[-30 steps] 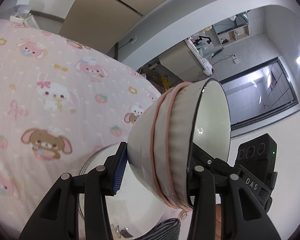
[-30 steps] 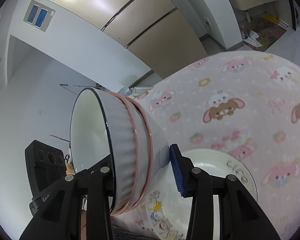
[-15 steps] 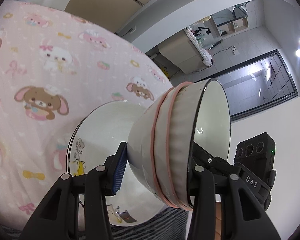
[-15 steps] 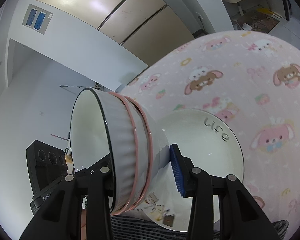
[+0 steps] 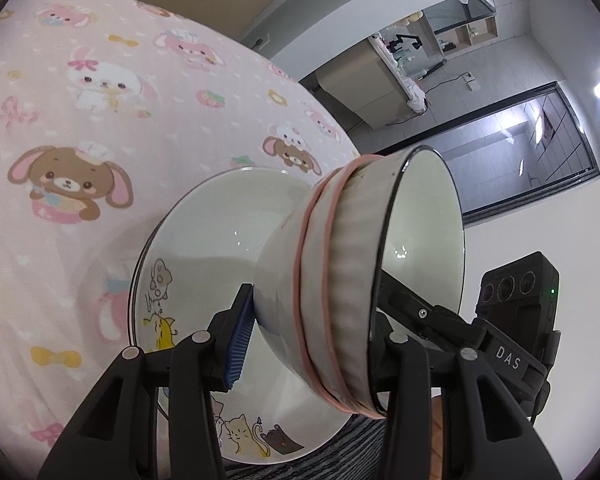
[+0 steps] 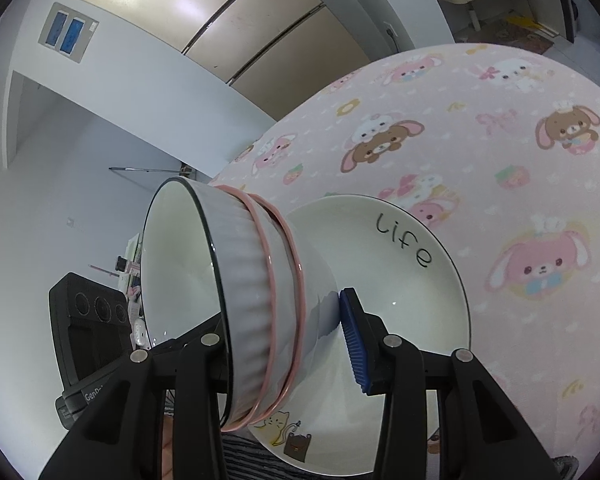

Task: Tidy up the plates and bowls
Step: 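Lift the bowl stack with both grippers and carry it over the plate stack, then lower the bowl stack onto the 'life' plate and open both grippers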

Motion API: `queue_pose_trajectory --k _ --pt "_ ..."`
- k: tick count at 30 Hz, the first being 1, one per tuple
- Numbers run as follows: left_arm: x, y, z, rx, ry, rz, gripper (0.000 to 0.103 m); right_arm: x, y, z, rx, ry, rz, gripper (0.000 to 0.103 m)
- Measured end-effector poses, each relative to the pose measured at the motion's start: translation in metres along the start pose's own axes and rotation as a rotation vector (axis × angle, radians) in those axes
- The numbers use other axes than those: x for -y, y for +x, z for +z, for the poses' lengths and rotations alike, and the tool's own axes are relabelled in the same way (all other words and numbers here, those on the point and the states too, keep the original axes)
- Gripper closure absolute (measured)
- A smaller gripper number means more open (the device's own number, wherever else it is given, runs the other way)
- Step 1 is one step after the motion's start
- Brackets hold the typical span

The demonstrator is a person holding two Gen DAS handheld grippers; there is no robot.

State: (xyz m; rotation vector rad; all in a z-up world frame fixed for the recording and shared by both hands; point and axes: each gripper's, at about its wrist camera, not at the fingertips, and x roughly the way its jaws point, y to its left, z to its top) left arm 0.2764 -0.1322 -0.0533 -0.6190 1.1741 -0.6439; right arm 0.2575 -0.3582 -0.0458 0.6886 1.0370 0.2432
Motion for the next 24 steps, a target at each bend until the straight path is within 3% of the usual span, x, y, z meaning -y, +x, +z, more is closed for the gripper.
queue_pose_trajectory --k 24 --pt "0.007 0.001 -0.01 0.024 0.094 0.108 0.057 0.009 0.018 -0.006 -0.052 0.016 -0.019 0.059"
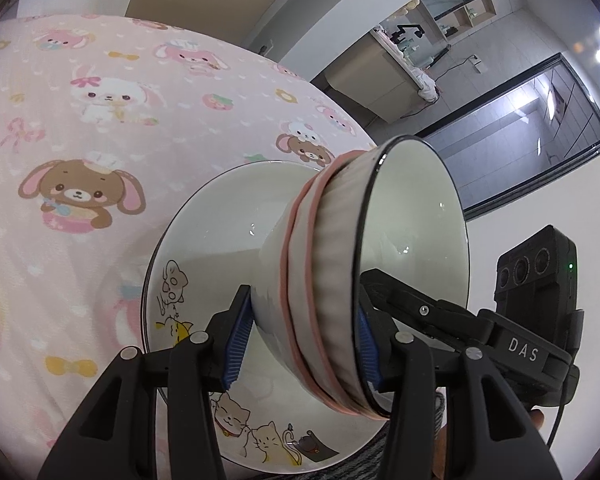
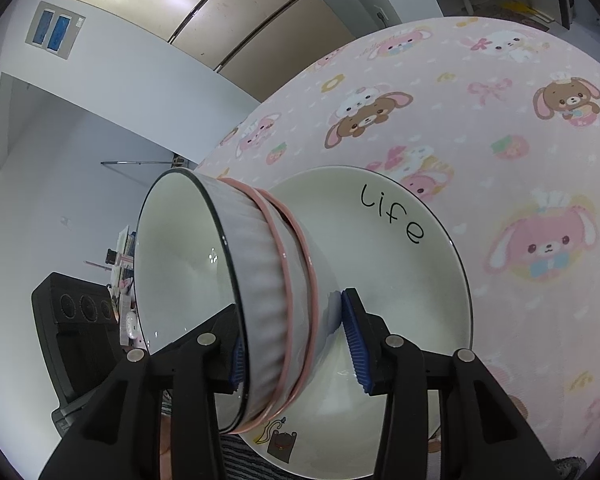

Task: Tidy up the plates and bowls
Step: 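Lower the bowl stack onto the 'life' plate and open both grippers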

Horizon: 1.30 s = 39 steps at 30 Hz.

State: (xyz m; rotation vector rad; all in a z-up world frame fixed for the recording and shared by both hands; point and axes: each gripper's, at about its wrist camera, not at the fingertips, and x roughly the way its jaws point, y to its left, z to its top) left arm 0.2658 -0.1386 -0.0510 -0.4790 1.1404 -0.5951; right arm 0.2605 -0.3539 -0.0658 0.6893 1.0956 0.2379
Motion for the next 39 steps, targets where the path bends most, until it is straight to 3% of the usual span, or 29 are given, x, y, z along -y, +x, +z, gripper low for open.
queue_pose_trajectory --k 9,17,21,26,34,39 --pt "0.003 0.003 0.001 0.036 0.038 0.055 0.055 -0.003 0.002 -0.002 0.007 -0.01 -0.017 0.059" --pt "0.0 0.004 0.003 0.053 0.035 0.044 0.054 -0.013 -0.001 -0.005 0.059 -0.075 -0.076 0.058" --pt "-0.003 0.002 0.003 0.088 0.034 0.07 0.045 -0.013 -0.003 -0.004 0.08 -0.09 -0.091 0.058" --pt "-0.003 0.0 0.003 0.094 0.046 0.067 0.042 -0.013 -0.007 -0.004 0.094 -0.086 -0.065 0.057" --pt "0.01 -0.01 0.001 0.156 0.125 0.089 0.04 -0.018 -0.012 -0.005 0.138 -0.113 -0.112 0.054" --pt "0.019 -0.015 0.0 0.213 0.19 0.142 0.038 -0.022 -0.016 -0.006 0.195 -0.139 -0.174 0.054"
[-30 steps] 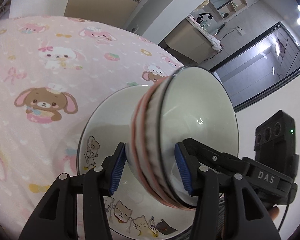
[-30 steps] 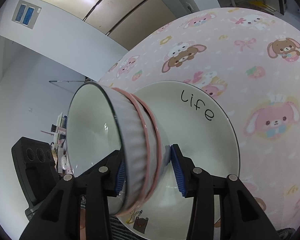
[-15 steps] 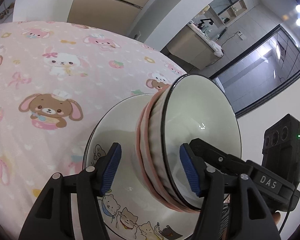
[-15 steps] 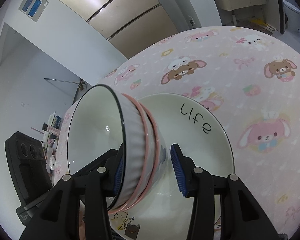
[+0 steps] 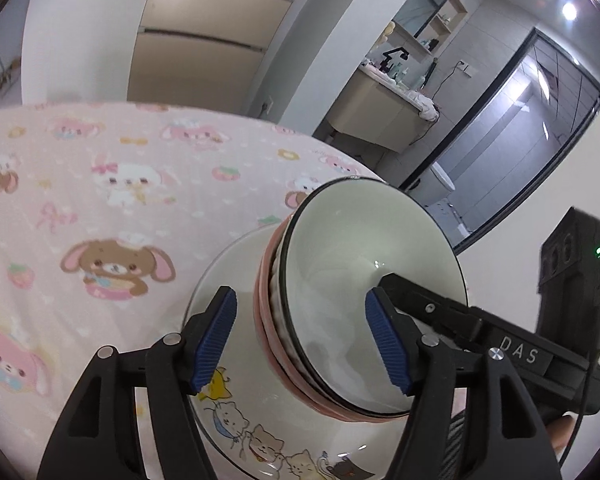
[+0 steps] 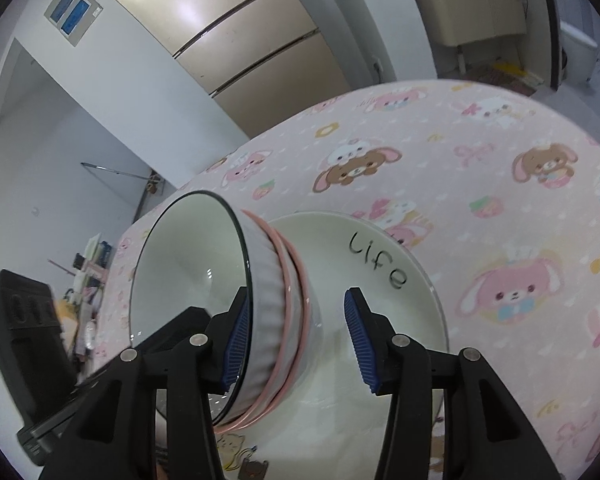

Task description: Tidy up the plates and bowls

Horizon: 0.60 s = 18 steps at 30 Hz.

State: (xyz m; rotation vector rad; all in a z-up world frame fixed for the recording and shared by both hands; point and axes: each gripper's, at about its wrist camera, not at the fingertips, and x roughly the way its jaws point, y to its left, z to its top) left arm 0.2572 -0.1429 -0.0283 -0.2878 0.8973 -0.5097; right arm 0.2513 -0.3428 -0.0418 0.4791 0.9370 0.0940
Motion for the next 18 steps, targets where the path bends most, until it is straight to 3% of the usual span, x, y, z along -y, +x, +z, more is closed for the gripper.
queue_pose_trajectory --k 7,13,18 --pt "0.018 -0.027 0.003 0.14 0.126 0.065 0.034 -0.013 -0.03 -0.001 0.151 -0.079 -0.002 0.054" --pt "0.037 -0.069 0.003 0.349 0.237 0.146 0.034 -0.031 -0.068 -0.007 0.333 -0.167 -0.051 0.044" --pt "0.047 -0.111 -0.003 0.448 0.332 0.157 0.029 -0.048 -0.108 -0.012 0.481 -0.234 -0.082 0.034"
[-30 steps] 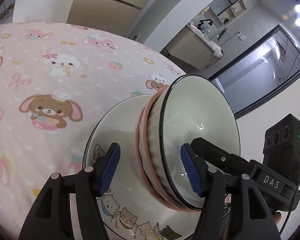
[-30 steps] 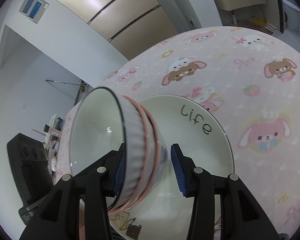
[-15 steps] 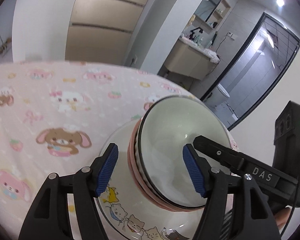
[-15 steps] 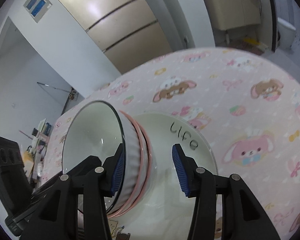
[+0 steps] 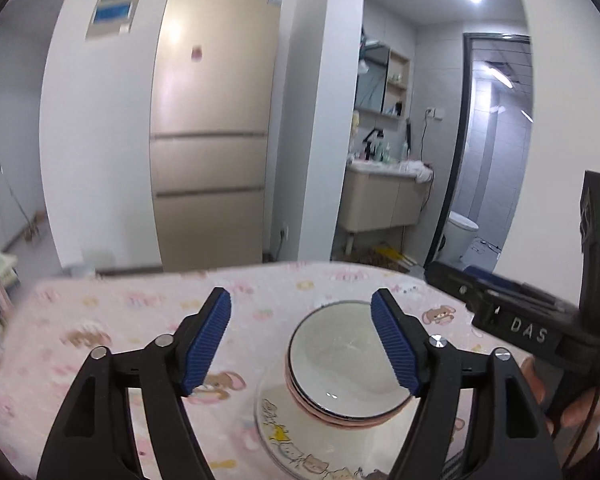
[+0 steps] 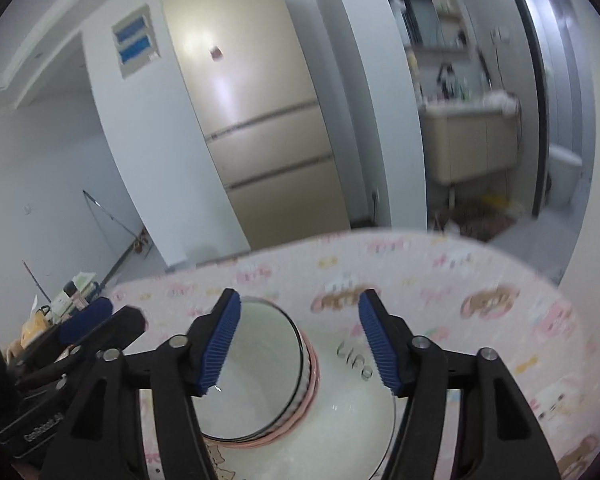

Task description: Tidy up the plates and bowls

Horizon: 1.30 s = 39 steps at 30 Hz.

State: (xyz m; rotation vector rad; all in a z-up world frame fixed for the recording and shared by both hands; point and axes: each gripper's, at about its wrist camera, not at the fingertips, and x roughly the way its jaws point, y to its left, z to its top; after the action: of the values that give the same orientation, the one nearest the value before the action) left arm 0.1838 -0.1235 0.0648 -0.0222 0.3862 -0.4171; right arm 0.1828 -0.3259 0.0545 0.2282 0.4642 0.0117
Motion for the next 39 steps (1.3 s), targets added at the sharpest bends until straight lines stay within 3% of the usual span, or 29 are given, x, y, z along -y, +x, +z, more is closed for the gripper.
queue_pose_trajectory --k 10,13,17,22,26,31,36,39 --pt "-0.004 -0.06 0.001 0.215 0.041 0.052 0.016 -0.031 -0.083 -0.008 0.287 -0.154 -0.108 0.011" --pt "-0.012 -0.07 -0.005 0.25 0.012 0.004 0.006 -0.036 -0.1 -0.015 0.31 -0.174 -0.068 0.0" --pt "-0.012 -0.078 -0.019 0.3 0.051 0.0 0.0 -0.037 -0.115 -0.027 0.353 -0.17 -0.063 0.0" --pt "-0.012 -0.082 -0.042 0.312 0.064 -0.003 0.0 -0.039 -0.115 -0.044 0.343 -0.155 -0.063 0.0" --pt "-0.012 -0.074 -0.058 0.317 0.096 0.057 0.0 -0.04 -0.109 -0.064 0.356 -0.196 -0.105 0.0" --pt "-0.017 -0.061 -0.079 0.285 0.089 0.038 0.0 -0.038 -0.103 -0.085 0.384 -0.195 -0.162 0.0" --pt "-0.009 -0.048 -0.089 0.231 0.141 0.027 0.0 -0.035 -0.094 -0.091 0.364 -0.179 -0.191 0.0" --pt "0.001 -0.05 -0.093 0.245 0.182 0.028 0.0 -0.031 -0.09 -0.091 0.351 -0.164 -0.199 0.0"
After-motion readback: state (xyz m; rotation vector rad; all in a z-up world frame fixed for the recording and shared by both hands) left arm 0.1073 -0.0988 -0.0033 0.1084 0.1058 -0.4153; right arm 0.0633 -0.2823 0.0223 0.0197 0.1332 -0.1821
